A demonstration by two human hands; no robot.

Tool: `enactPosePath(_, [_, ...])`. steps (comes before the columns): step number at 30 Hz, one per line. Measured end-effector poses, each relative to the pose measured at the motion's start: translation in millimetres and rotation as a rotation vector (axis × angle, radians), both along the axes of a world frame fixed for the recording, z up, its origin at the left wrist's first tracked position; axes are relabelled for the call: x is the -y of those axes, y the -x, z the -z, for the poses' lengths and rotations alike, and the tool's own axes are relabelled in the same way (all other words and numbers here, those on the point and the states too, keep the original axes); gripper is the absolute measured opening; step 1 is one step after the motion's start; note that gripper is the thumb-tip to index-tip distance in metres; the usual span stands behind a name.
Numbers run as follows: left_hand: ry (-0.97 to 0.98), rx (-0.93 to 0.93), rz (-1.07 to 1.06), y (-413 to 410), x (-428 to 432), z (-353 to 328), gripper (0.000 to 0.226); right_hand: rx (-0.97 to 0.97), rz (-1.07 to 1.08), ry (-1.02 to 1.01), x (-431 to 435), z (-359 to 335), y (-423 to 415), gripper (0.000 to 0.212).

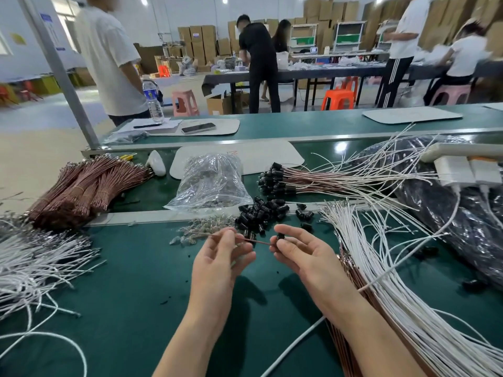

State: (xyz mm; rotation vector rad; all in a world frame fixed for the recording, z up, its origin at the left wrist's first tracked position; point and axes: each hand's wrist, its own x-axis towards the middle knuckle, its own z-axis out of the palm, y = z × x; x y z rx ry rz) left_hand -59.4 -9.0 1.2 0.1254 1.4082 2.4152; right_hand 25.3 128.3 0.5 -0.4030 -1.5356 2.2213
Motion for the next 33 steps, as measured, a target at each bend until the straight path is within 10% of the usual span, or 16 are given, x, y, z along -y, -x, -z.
enactPosePath(17, [0.076, -0.161, -0.022, -11, -8, 1, 0.028, -0.154, 0.09, 0.484, -11, -5, 2, 0.027])
enactPosePath(33, [0.071, -0.157, -0.001, -13, -8, 1, 0.029, -0.17, 0.007, 0.539, -5, -6, 1, 0.032])
